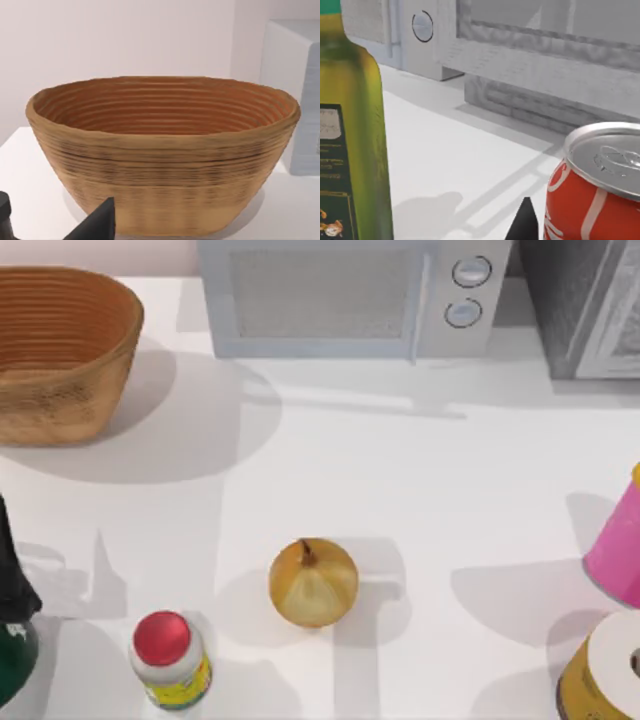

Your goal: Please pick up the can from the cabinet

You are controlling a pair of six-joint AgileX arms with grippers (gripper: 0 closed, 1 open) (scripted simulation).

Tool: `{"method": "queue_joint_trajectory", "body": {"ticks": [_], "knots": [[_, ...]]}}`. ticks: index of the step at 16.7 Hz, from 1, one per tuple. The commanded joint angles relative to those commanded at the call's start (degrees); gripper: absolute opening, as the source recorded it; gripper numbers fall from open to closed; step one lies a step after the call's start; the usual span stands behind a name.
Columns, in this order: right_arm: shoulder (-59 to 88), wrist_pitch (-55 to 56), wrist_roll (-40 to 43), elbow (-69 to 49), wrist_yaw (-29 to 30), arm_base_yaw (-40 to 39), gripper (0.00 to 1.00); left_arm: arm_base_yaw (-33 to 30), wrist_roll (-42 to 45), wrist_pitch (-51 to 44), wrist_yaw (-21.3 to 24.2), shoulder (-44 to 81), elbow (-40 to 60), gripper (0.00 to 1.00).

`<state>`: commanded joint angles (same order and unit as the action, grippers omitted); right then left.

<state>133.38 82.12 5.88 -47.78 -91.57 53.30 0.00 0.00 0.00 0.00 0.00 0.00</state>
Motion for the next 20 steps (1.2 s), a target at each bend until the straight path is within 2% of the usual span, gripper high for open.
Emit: {"method": "queue_joint_trajectory", "body": {"ticks": [8,20], "knots": [[-2.4,-2.8,3.4,5.4,-1.7,-2.5,0.00,0.0,0.0,0.0,0.0,0.0,0.0,1.00],[-2.4,-2.8,3.4,5.4,-1.7,-2.5,0.90,0.0,0.0,0.0,0.0,0.0,0.0,1.00]]}}
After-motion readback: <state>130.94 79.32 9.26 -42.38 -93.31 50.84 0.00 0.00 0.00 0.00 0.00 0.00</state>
